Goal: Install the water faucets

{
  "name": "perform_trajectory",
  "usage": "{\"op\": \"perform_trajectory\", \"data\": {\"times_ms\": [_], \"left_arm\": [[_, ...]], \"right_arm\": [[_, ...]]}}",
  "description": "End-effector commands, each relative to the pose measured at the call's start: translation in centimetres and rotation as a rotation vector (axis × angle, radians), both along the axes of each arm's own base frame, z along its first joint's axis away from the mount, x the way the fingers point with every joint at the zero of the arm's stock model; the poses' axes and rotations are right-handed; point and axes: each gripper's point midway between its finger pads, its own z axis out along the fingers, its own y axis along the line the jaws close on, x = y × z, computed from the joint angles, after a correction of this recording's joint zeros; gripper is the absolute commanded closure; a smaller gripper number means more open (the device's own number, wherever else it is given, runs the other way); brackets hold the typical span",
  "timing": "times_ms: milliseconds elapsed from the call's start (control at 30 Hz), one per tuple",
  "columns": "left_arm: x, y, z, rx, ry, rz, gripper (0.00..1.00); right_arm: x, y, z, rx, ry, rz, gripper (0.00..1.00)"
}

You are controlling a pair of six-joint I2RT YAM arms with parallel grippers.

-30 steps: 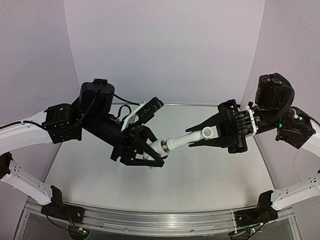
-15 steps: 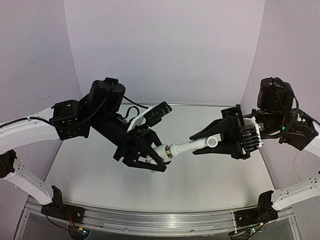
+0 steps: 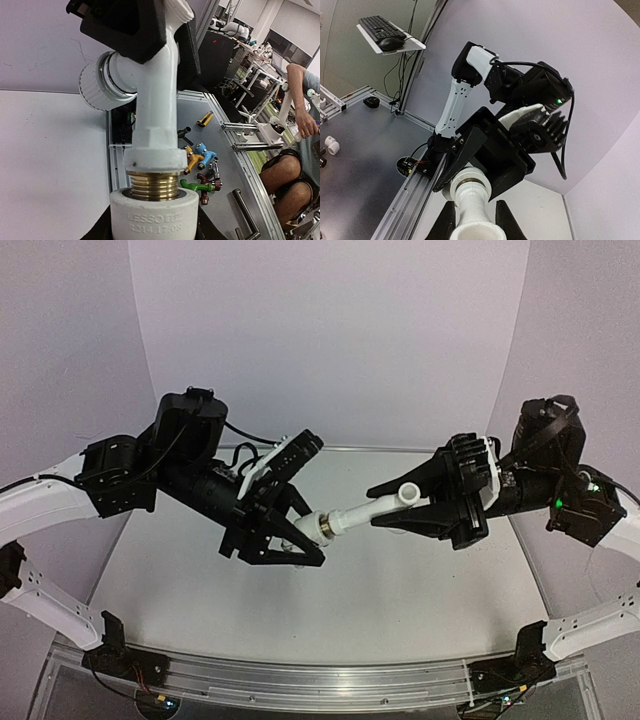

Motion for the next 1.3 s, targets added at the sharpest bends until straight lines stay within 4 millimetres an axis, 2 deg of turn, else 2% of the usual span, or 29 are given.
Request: {"op": "perform_trajectory", "data": {"times_ms": [0,200,433,833,1133,1267], "left_arm": [[1.6,0.4,4.2,-0.154,-0.15,0.097,1.0],[3.0,0.2,4.2,-0.148,-0.271,0.2,1.0],[4.4,-0.2,3.3,-0.105,-0.421,0.306,1.0],[7.9,0.8,5.2,-0.165,-0.681,0.602,1.0],[9.2,-0.1,3.7,-0.116,-1.001,0.73,1.0],[9.3,-0.4,3.9,-0.129,-1.116,0.777,1.0]], "right_arm": [[1.6,1.3,-0.6,-0.007,0.158,-0.084,1.0],[2.9,2.3,-1.2,-0.033,0.296,-0.141,1.0],[4.3,2.8,-1.4,-0.04,0.426,-0.216,1.0],[6.9,3.1,-3.0,-0.044,0.586,-0.368,1.0],[8.0,3.4,-2.3,-0.017,0.783,-0.409,1.0],[8.6,3.5,-2.7,-0.025,0.877,-0.409,1.0]]}}
